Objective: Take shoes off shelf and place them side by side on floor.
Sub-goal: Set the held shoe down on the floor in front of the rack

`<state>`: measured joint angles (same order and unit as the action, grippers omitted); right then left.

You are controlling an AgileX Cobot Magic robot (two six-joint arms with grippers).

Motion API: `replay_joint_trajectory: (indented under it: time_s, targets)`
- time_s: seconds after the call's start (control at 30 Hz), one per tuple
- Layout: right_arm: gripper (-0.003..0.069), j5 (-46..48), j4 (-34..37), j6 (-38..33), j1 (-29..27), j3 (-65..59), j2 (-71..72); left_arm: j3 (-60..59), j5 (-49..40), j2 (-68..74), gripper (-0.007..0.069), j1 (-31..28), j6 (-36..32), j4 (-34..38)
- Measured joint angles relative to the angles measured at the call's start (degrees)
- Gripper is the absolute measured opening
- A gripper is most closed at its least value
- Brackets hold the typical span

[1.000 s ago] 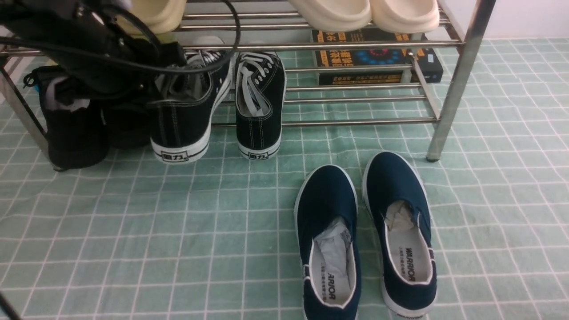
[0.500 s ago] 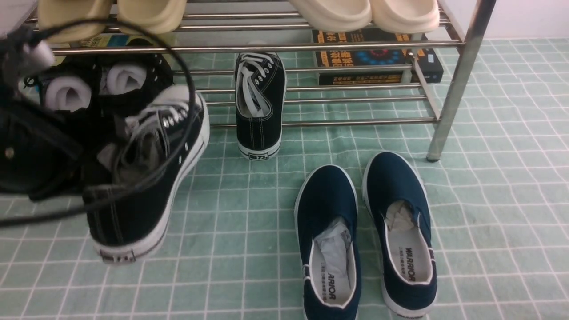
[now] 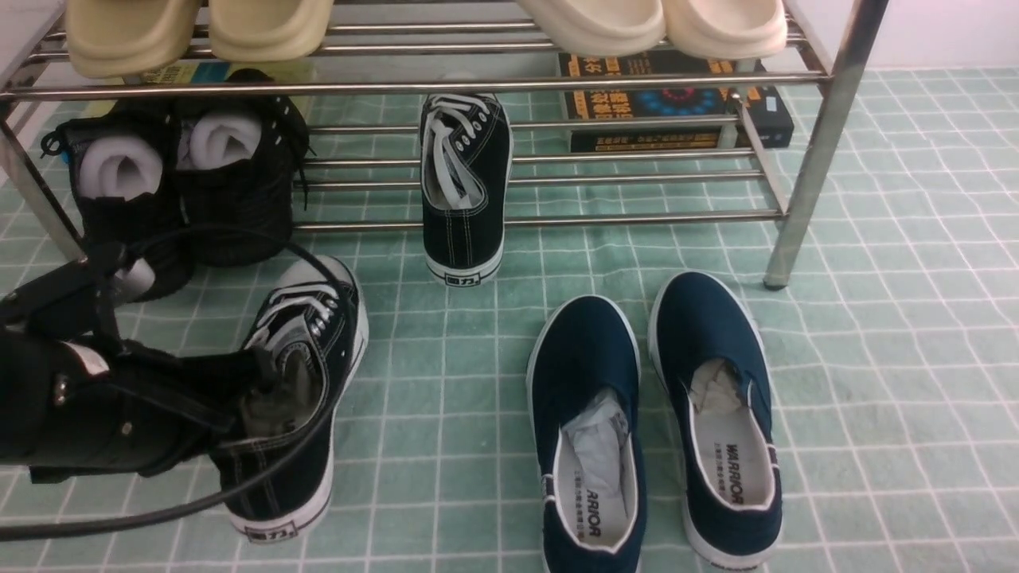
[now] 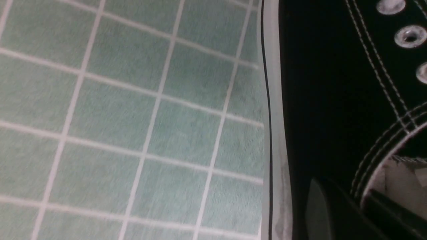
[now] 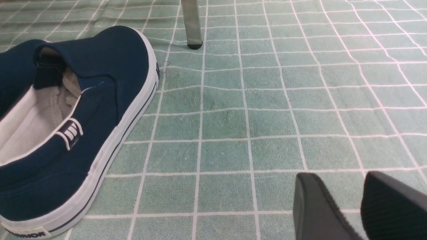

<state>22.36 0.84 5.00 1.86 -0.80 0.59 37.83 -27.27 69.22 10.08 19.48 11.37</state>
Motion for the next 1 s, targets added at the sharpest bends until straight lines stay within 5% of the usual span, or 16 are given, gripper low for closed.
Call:
replay_joint_trajectory:
  time_s: [0.43, 0.57, 0.83, 1.0]
  targets:
    - [0.0237, 0.0, 0.0, 0.0, 0.0, 0.0, 0.0, -0.2, 3.4, 6.9, 0.0029, 0.0, -1.5, 1.6]
    - [0.0237, 0.0, 0.0, 0.0, 0.0, 0.0, 0.0, -0.2, 3.6, 6.9, 0.0088, 0.0, -5.6, 1.7]
    - [0.0237, 0.0, 0.0, 0.0, 0.0, 0.0, 0.0, 0.3, 0.9, 5.9, 0.0352, 0.0, -7.1, 2.1]
    - [0.0237, 0.0, 0.0, 0.0, 0.0, 0.0, 0.0, 3.6, -5.8, 1.2, 0.0386, 0.0, -7.1, 1.1]
